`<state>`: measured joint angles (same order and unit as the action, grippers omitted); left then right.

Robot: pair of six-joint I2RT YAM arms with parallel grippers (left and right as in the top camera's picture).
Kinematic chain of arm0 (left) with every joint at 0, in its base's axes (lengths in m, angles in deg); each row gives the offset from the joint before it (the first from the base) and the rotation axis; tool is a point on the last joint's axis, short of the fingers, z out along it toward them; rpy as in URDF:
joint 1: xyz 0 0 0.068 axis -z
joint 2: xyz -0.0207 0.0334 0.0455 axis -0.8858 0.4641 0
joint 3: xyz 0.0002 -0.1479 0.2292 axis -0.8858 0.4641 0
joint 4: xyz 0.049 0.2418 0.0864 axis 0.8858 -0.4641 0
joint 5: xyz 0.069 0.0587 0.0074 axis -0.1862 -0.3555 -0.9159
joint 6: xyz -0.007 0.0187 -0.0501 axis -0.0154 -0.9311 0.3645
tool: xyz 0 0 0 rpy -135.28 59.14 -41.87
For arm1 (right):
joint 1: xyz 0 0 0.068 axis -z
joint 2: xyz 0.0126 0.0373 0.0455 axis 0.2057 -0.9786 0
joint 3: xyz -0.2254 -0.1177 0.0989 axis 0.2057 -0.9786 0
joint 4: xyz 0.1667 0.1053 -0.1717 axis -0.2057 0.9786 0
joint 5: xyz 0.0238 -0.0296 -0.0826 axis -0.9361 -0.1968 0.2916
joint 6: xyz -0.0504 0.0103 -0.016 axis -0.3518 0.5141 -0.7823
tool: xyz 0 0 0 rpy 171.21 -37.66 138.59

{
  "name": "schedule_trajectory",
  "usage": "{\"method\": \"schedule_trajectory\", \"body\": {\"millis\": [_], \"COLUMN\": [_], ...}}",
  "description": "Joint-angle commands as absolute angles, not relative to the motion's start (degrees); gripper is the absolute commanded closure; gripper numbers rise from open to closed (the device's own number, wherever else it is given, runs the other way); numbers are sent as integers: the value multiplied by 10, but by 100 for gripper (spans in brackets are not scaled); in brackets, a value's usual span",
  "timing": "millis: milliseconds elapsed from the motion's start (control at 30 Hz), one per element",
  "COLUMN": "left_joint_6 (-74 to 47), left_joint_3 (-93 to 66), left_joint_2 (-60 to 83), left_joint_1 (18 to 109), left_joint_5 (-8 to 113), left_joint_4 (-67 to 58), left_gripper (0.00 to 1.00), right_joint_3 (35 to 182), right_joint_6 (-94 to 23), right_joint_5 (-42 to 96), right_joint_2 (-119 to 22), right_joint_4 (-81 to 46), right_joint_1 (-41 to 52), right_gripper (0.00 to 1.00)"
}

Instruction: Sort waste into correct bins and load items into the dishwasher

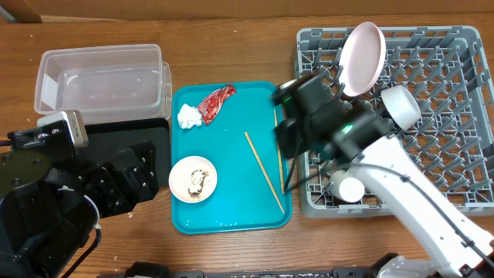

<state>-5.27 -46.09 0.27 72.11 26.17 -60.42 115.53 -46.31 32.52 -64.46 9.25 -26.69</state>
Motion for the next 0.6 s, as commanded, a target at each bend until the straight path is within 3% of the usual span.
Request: {"method": "schedule_trajectory", "body": {"millis": [0,100,267,500,567], "left_joint_6": [-57,-57,-57,-57,-57], "left_joint_3": [-465,-465,-465,-465,-465], "left_joint_2": [4,4,4,4,4], "left_joint_1": [720,720,720,720,720], "left_joint_5": [262,262,262,262,262], "left_joint_4": [-603,-603,-603,-603,-603], "left_gripper": [0,0,0,0,0], "right_joint_3": [1133,1108,1105,1105,1103], "right_joint_6": [-467,-467,-466,-465,-480], "right_joint_5": [337,397,431,432,384], "right_joint_2": [-697,-759,-849,-883,-883], "right_joint_4": [77,63,43,0,-8], "right_joint_1": [-329,-367,-372,-336,-325], "right_gripper": [75,54,42,38,55]}}
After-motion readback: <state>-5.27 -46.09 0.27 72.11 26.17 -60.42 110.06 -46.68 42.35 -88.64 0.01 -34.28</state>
